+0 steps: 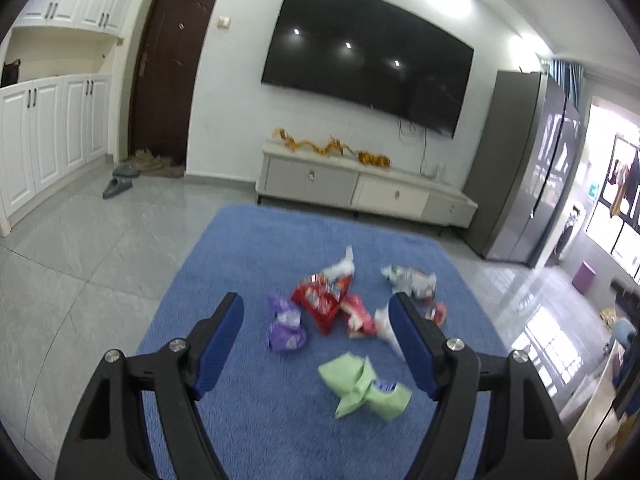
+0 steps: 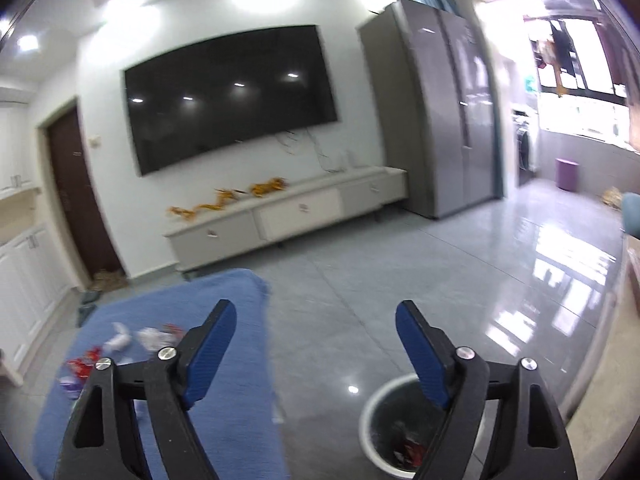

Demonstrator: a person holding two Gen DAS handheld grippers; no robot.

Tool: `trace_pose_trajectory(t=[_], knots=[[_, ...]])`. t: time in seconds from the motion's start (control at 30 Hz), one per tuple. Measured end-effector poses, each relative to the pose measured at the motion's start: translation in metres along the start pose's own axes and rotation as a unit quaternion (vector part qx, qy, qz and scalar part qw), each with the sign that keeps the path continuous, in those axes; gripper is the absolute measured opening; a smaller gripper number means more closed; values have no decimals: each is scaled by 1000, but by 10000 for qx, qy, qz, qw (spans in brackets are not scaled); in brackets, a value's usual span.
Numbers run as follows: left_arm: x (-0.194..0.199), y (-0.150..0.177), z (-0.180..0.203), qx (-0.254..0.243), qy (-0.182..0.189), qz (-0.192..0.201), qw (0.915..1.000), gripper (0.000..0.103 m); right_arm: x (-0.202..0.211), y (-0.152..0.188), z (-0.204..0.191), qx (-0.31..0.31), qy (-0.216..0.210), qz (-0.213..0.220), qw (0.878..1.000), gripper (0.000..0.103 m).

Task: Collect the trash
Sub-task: 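Grasp the green cloth with the left tool while the right tool grasps the purple bag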

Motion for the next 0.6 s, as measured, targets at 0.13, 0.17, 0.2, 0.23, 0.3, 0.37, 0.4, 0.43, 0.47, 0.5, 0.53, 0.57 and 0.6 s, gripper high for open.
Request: trace_pose_trajectory(t=[0.13, 0.17, 0.2, 0.23, 0.3, 0.37, 0.4, 0.43, 0.47, 0.5, 0.53, 0.57, 0.6], knots=[[-22, 20, 2, 9, 273, -402, 9988, 74, 2, -2, -40, 141, -651, 30, 9978, 103], [-29, 25, 2, 19, 339, -495, 9982, 74, 0, -1, -50, 178, -801, -6, 9966, 103], [-35, 29, 3, 31, 394, -586, 9975, 74, -4, 2, -61, 209, -959, -72, 9951, 103], [-42, 33, 5, 49, 460, -694, 9965, 74, -11, 6, -72, 244, -1114, -168, 9933, 103], [-57, 40, 5, 112, 581, -909, 9941, 74, -24, 14, -92, 389, -1351, -364, 9894, 103], [-72, 48, 5, 185, 715, -1137, 9908, 74, -40, 24, -114, 587, -1483, -525, 9858, 103], [-80, 52, 7, 190, 752, -1235, 9893, 74, -48, 30, -126, 678, -1602, -615, 9828, 103], [-89, 55, 8, 191, 760, -1339, 9879, 74, -55, 35, -136, 760, -1703, -711, 9799, 103], [-95, 56, 9, 198, 784, -1419, 9866, 74, -65, 42, -146, 858, -1803, -869, 9760, 103], [-101, 59, 11, 203, 829, -1507, 9849, 74, -78, 53, -160, 988, -1913, -1129, 9700, 103], [-110, 62, 14, 193, 874, -1609, 9829, 74, -82, 63, -170, 1052, -1938, -1260, 9672, 103], [-115, 63, 15, 178, 888, -1656, 9820, 74, -93, 72, -180, 1131, -1986, -1462, 9625, 103], [-120, 65, 18, 150, 901, -1711, 9810, 74, -99, 80, -186, 1171, -2042, -1610, 9585, 103]])
Point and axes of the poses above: each gripper's, at about its wrist camera, not at the fingertips, and x roughly against the way its jaws point, z to its right, y to its underside, the point moved 5 cm from there along -x, roughly the way its jaws point, and after that the axes turned 5 degrees about -z, right-handed, at the moved point
